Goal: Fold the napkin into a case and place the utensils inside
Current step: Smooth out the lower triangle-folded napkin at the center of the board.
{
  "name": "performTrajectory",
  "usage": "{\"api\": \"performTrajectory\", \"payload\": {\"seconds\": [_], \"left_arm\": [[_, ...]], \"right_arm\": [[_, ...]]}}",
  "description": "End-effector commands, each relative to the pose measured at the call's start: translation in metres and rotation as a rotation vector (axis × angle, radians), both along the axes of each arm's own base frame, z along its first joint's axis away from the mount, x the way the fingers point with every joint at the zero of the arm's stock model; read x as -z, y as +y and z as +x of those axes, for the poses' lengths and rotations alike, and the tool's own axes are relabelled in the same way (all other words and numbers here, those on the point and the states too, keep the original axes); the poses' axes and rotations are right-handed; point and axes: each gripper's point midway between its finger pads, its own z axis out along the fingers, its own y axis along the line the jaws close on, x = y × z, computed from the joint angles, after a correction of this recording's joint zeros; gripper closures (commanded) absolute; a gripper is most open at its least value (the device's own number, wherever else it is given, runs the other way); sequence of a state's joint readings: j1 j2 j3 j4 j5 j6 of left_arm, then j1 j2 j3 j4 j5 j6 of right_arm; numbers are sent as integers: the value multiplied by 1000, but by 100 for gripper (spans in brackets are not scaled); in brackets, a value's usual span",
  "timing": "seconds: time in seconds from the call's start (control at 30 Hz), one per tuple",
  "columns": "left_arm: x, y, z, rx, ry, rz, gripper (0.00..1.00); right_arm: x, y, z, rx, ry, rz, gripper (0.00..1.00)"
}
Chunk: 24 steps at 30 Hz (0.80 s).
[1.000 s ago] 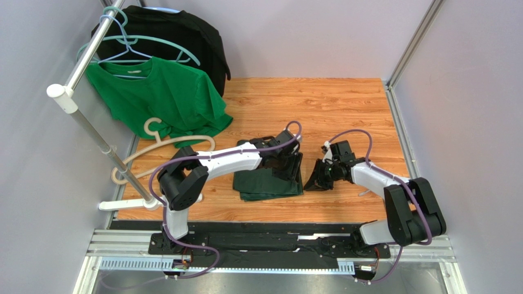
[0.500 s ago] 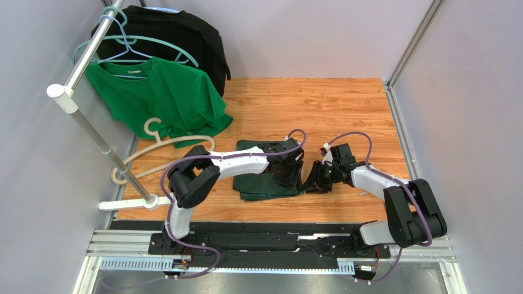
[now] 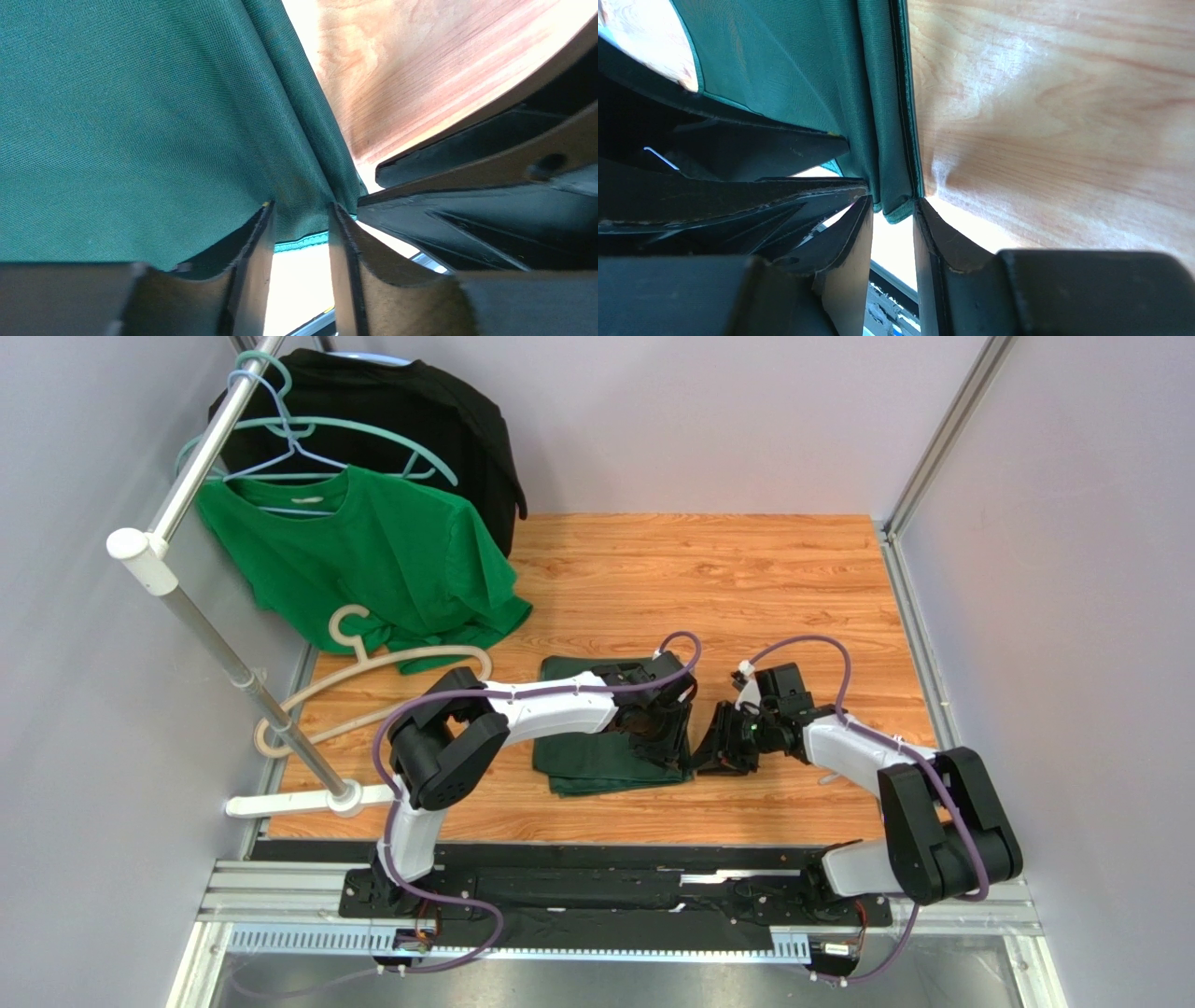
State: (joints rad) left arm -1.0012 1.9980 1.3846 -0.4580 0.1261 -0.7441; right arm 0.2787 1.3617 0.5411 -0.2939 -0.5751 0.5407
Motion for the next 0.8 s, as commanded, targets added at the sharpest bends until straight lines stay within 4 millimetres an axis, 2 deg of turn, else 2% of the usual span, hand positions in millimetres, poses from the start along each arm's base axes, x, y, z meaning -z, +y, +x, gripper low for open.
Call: {"api": "performTrajectory", "payload": {"seconds": [0.0, 0.03, 0.2, 0.27, 0.4, 0.43, 0.47, 0.6, 0.7, 0.77], "left_arm": [[-8, -11, 1, 1, -6, -44, 66], [-8, -11, 1, 1, -6, -44, 73], [-4, -9, 0, 3, 6, -30, 74], [-1, -6, -2, -1, 17, -17, 65], [4, -5, -8, 5, 27, -4, 55], [4, -5, -9, 7, 27, -4, 47], [6, -6, -10, 7, 28, -2, 46], [11, -10, -12, 12, 47, -9, 47], [14, -9, -12, 3, 44, -3, 52], [14, -8, -11, 4, 39, 3, 60]], "right_arm": [[6, 4, 2, -26, -15, 12, 70], [7, 4, 3, -25, -12, 10, 71], [10, 0, 2, -29, -17, -18, 70], [8, 1, 2, -34, -23, -13, 69], [8, 1, 3, -32, -25, -13, 69], [9, 2, 2, -32, -20, -12, 69], [11, 1, 2, -31, -15, -12, 69], [17, 2, -2, -34, 2, -8, 69], [16, 2, -1, -32, 0, -7, 70], [15, 3, -1, -36, -5, -5, 70]]}}
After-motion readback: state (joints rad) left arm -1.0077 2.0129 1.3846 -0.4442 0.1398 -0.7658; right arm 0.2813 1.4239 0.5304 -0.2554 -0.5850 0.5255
